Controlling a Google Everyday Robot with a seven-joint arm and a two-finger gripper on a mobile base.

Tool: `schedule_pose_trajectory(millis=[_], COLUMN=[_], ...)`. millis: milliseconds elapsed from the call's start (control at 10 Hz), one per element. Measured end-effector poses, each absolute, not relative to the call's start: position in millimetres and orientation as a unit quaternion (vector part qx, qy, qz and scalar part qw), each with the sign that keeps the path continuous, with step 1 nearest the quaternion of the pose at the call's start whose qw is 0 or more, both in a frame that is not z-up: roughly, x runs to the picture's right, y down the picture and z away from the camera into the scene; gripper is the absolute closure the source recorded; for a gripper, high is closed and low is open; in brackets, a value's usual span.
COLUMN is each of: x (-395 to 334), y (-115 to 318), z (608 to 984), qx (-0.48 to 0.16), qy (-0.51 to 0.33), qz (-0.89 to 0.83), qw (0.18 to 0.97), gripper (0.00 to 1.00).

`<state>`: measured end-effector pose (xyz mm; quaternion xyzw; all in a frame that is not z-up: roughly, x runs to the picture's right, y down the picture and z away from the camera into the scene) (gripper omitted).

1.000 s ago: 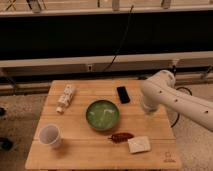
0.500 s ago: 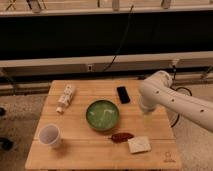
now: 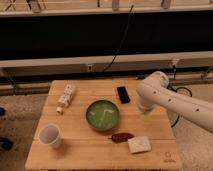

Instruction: Push the ceramic bowl across the table

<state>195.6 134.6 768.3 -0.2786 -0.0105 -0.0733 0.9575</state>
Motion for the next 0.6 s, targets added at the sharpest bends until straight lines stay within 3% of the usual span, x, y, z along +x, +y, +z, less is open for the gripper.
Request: schedule_pose_trajectory(millis=[500,600], x=[190.1,188.8], y=[136.1,136.1], z=[781.6,783.5], qx=[-0.276,-0.276], qy=[-0.011,-0.012], qz=[-0.082,-0.082], qw=[0.958,0.958], gripper=[0.21,0.27])
